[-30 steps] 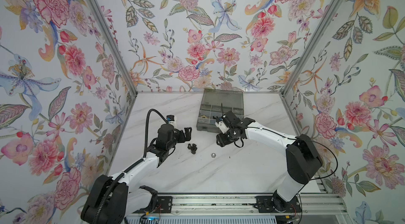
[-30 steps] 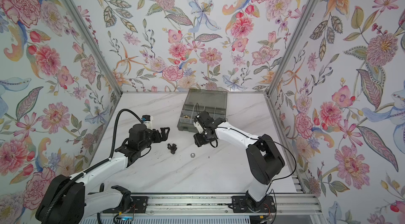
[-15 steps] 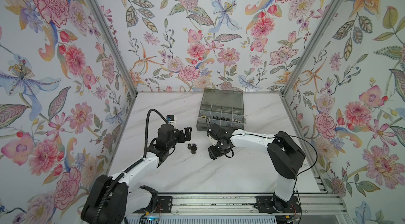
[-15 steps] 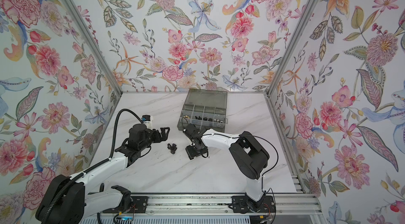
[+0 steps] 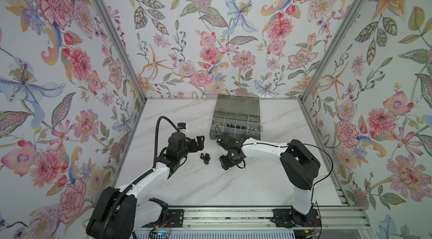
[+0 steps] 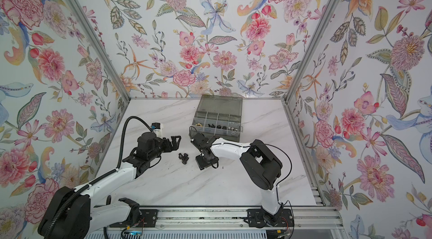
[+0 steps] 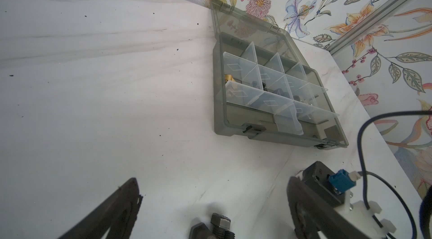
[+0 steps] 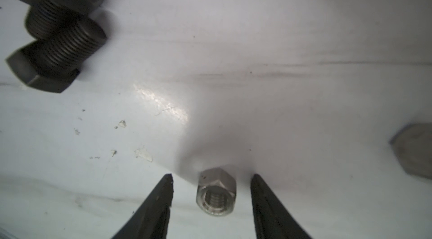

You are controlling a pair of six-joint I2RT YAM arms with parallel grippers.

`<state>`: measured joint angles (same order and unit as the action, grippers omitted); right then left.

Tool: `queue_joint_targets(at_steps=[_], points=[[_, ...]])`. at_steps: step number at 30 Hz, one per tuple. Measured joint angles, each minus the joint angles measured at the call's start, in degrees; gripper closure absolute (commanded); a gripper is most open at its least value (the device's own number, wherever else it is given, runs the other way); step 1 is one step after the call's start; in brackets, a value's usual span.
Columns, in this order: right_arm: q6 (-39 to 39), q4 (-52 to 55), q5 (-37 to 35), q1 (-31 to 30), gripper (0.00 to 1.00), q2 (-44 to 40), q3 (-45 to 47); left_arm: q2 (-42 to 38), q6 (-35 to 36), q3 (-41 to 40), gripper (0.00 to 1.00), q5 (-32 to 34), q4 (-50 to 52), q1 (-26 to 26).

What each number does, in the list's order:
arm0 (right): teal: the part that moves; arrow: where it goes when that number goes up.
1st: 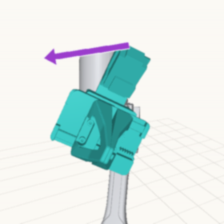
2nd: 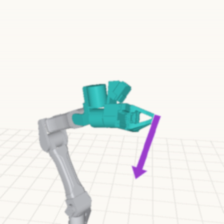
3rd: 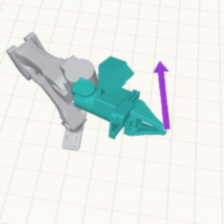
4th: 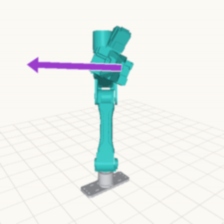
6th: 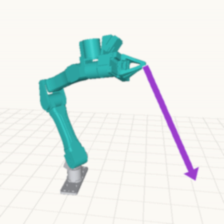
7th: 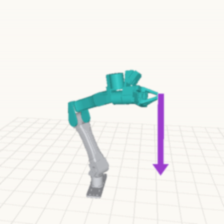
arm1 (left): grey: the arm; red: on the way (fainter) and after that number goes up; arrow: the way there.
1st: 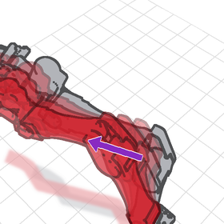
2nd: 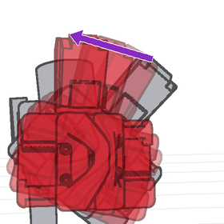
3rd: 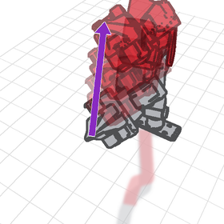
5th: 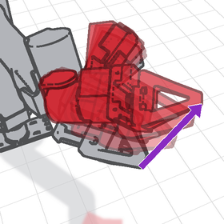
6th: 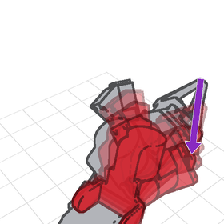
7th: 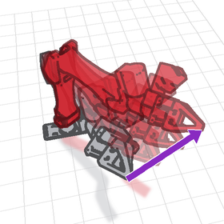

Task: Sort the screws and nuts into containers
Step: Pick up the nut from the center of the table.

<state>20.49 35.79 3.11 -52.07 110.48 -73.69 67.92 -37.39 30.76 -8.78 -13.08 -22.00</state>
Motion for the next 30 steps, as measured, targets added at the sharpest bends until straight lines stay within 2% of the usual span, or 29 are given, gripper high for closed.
queue_joint_targets(at_steps=[4,13,23,30], points=[[0.02,0.52,-1.51,-0.59,0.55,0.26,-0.24,-0.48,0.00,-0.04,0.01,0.00,-0.02,0.11],[0.17,1.07,-2.56,-0.92,0.59,0.28,-0.24,-0.63,0.00,-0.22,0.01,0.00,-0.04,0.13],[0.39,1.53,-3.23,-1.20,0.82,0.33,-0.24,-1.33,0.00,-0.74,0.01,0.02,0.00,0.15],[-0.57,2.21,-3.65,1.03,0.87,-1.53,-0.11,-1.62,0.00,-0.76,0.01,0.02,-0.02,0.15]])
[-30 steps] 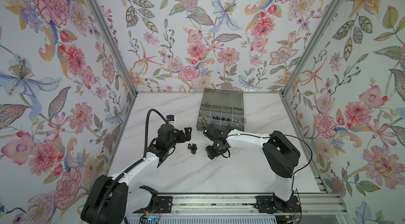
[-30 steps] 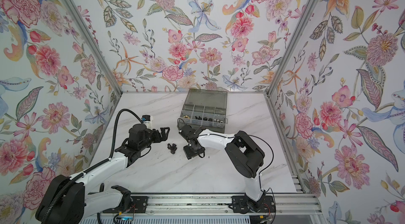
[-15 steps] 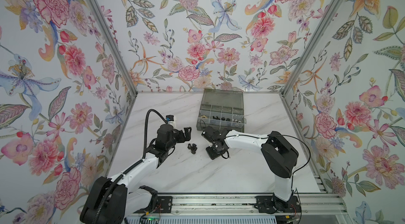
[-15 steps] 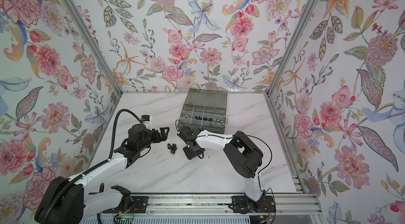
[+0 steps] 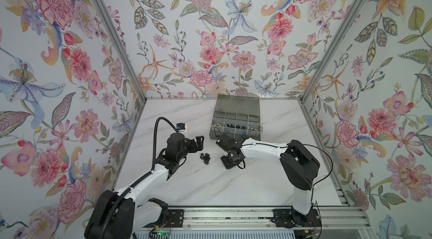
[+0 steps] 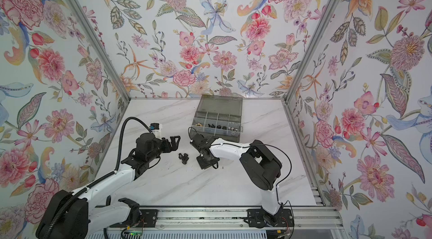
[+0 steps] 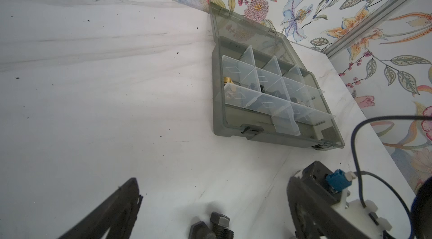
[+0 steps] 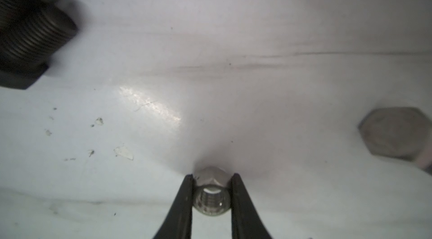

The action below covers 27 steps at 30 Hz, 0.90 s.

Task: Sort the screws and nuts into containers
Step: Pick up the nut from the center of the table, then place the nut into the container.

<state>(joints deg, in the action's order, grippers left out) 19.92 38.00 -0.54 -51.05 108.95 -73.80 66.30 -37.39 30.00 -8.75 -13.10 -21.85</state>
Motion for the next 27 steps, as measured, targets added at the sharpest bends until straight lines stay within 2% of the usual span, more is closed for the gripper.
queue_joint_targets(at_steps=[3,7,14,19,27], points=[[-1.25,0.17,0.24,3.56,0.87,-3.52,-0.07,0.00,0.00,0.02,0.01,0.00,0.00,0.00],[-3.28,0.33,0.61,11.61,0.87,-7.63,-2.64,0.00,-0.02,0.00,0.01,0.00,0.00,0.00],[-6.03,0.09,-0.22,26.14,0.87,-3.87,-11.23,0.00,-0.15,0.00,0.01,0.00,0.00,0.09],[-7.26,0.11,-1.11,30.47,0.87,2.93,-16.61,0.00,-0.15,0.00,0.01,0.04,0.00,0.09],[-7.76,0.33,-1.51,32.72,0.86,9.09,-21.75,0.00,-0.15,0.00,0.01,0.17,0.04,0.11]])
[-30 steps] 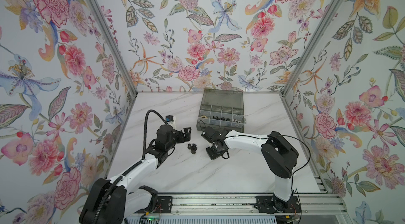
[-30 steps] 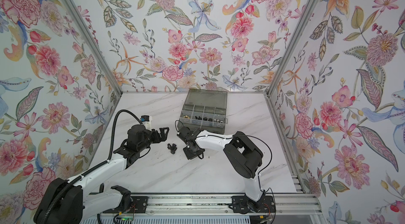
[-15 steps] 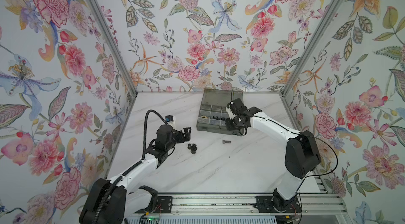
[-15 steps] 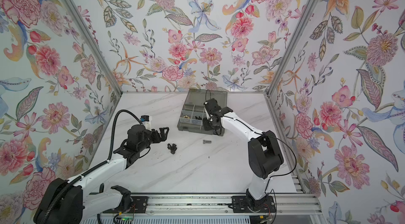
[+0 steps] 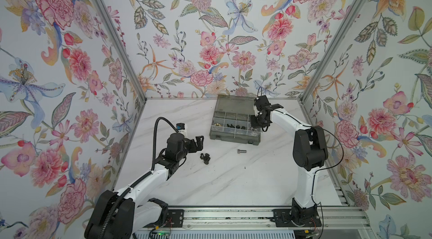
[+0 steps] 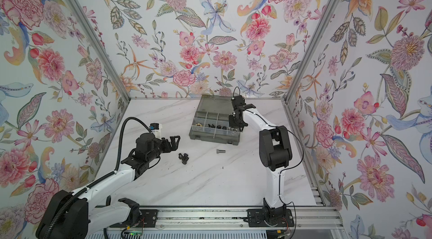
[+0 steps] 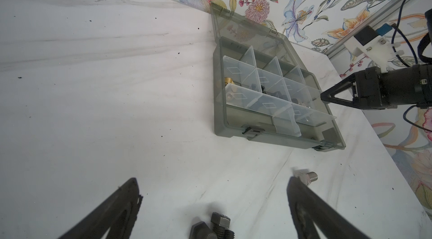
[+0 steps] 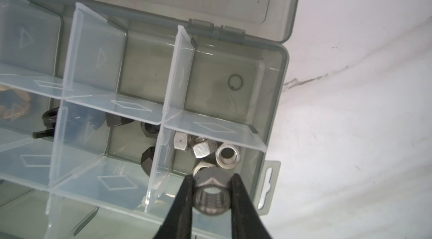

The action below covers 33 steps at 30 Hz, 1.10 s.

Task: Sort the screws and nuts into containers
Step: Place the nut into the container.

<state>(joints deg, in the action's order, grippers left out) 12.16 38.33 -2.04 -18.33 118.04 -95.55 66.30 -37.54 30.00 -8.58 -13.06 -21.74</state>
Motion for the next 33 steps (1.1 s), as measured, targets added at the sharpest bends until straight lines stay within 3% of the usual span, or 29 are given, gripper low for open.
queue_joint_targets(at_steps=[6,12,21,33], points=[[-0.28,0.02,-0.20,0.04,0.82,1.44,-0.83,0.00,0.02,0.00,0.01,0.00,0.04,0.02],[-0.61,0.02,-0.37,0.04,0.57,1.77,-0.87,0.00,0.02,0.00,0.01,0.00,0.02,0.04],[-1.49,0.07,-0.28,-0.04,0.44,1.31,-0.90,0.00,0.02,0.00,0.01,0.00,0.02,0.04],[-3.41,-0.24,6.29,-6.12,0.37,-15.89,8.39,0.00,0.00,0.00,0.00,0.00,0.00,0.11]])
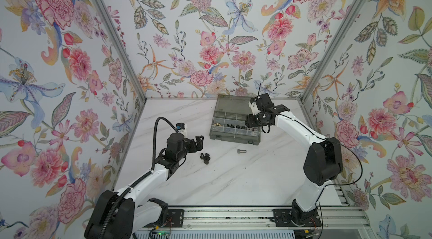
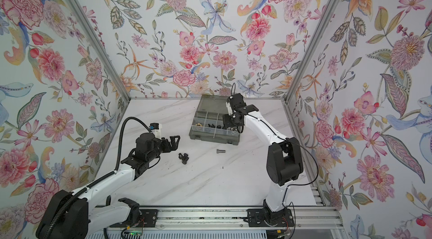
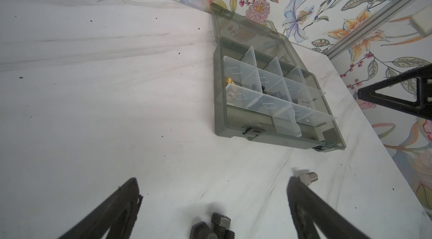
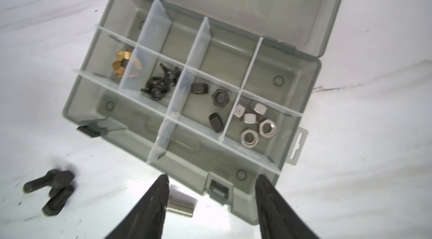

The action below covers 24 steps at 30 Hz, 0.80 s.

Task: Sort the screws and nuts into containers
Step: Place the nut into the container, then pick up the screw from the center of the table.

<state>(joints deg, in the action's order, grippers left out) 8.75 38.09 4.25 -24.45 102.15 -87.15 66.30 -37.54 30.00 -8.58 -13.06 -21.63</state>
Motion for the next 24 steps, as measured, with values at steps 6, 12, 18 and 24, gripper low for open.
queue_joint_targets(at_steps=[6,12,18,24], points=[[-0.33,0.33,3.45,-6.58,0.36,-1.07,6.86,0.15,0.00,0.00,0.00,-0.02,0.00,0.04],[-2.54,0.28,0.92,-13.94,0.35,0.85,8.26,0.17,0.02,0.00,0.01,-0.07,0.00,0.42],[-3.65,0.28,0.02,-14.73,0.35,0.98,8.44,0.17,0.00,0.00,0.00,-0.07,0.00,0.74],[-6.32,0.17,4.02,-15.72,0.34,1.81,8.44,0.15,0.00,-0.02,0.01,-0.46,-0.04,1.03]])
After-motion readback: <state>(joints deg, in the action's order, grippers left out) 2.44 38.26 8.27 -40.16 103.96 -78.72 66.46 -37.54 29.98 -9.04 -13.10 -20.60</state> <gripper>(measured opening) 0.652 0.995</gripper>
